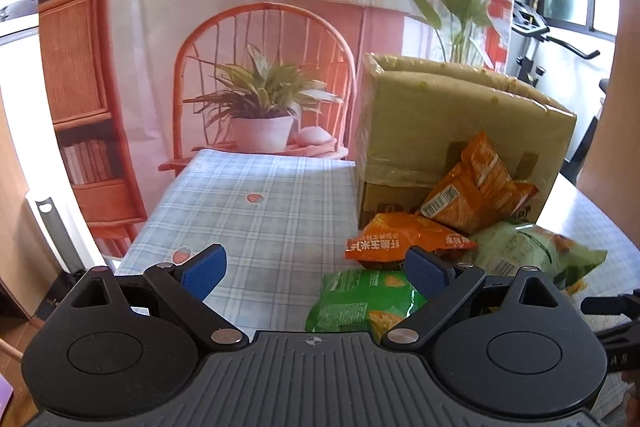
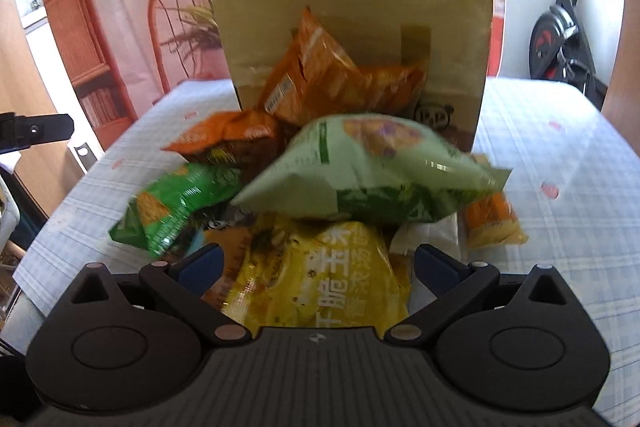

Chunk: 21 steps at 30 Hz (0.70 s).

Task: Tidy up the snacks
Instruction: 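Move both grippers down toward the pile of snack bags, then grasp the yellow corn-soup bag with the right gripper while the left grasps a green bag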

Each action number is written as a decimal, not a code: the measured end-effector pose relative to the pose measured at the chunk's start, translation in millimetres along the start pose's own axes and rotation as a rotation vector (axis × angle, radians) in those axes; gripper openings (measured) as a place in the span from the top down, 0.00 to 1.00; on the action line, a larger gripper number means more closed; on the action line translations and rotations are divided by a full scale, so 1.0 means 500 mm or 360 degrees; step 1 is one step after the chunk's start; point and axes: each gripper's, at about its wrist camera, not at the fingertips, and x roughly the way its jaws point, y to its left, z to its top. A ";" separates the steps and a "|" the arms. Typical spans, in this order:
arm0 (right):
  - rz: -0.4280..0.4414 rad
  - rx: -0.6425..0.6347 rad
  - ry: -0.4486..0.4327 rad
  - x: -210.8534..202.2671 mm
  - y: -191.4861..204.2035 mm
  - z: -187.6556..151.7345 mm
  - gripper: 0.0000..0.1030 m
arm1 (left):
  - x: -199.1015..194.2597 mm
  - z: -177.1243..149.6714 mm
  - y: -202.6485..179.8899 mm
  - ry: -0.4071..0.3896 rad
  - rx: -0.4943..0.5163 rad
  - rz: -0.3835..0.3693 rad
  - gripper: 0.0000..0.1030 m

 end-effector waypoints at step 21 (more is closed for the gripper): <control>0.0154 0.0205 0.0111 0.046 -0.049 -0.028 0.02 | 0.206 -0.045 -0.018 0.0211 -0.0031 -0.0278 0.06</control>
